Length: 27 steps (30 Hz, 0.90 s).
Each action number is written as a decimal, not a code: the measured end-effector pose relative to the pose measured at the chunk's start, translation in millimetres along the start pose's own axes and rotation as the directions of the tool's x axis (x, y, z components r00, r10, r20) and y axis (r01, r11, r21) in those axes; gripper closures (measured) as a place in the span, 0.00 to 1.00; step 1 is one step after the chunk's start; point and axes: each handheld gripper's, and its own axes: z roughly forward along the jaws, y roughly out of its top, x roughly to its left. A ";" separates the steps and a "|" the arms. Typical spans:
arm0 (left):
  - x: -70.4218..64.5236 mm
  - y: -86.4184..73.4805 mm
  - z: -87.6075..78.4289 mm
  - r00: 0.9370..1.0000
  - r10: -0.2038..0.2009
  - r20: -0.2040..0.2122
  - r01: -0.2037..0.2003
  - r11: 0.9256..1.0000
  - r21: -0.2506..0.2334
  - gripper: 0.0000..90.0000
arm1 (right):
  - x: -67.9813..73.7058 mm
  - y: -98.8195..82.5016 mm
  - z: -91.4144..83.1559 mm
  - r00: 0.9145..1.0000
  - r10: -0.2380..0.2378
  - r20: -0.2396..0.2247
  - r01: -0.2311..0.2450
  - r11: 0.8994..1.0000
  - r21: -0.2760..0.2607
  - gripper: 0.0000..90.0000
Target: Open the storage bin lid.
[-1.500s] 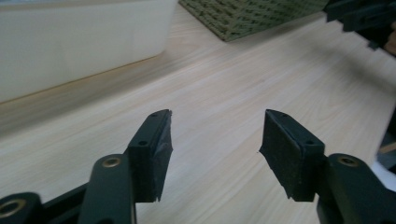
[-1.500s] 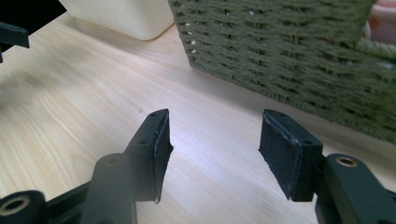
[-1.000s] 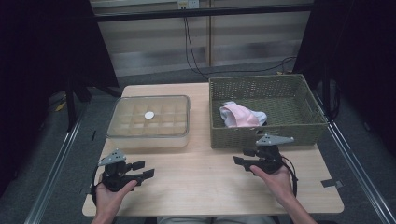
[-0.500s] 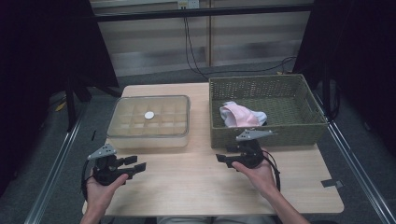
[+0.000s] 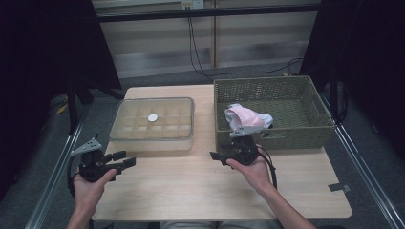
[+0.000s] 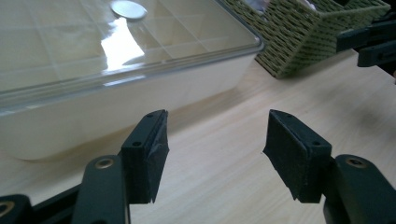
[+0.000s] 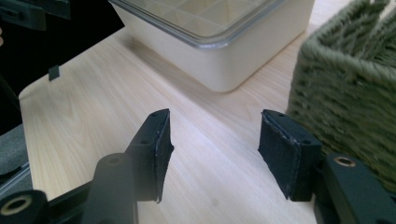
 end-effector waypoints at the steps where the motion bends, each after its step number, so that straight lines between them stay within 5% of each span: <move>1: 3.8 2.5 -3.5 1.000 0.003 -0.018 -0.003 1.000 -0.008 0.44 | 1.0 6.2 1.7 1.000 0.004 0.000 -0.004 1.000 0.004 0.49; 7: 9.9 5.7 -7.7 0.998 0.036 -0.055 -0.036 0.999 -0.001 0.46 | 1.5 20.8 4.8 1.000 -0.015 -0.005 0.015 1.000 -0.003 0.49; 20: 39.0 22.5 -7.0 0.996 0.001 -0.087 -0.002 1.000 -0.003 0.42 | -8.8 64.0 23.5 1.000 -0.007 -0.002 0.007 1.000 -0.011 0.51; 27: 52.5 31.1 -1.3 0.995 -0.034 -0.094 0.032 0.999 -0.018 0.40 | -18.6 81.4 37.9 1.000 0.000 -0.013 0.001 0.999 0.041 0.46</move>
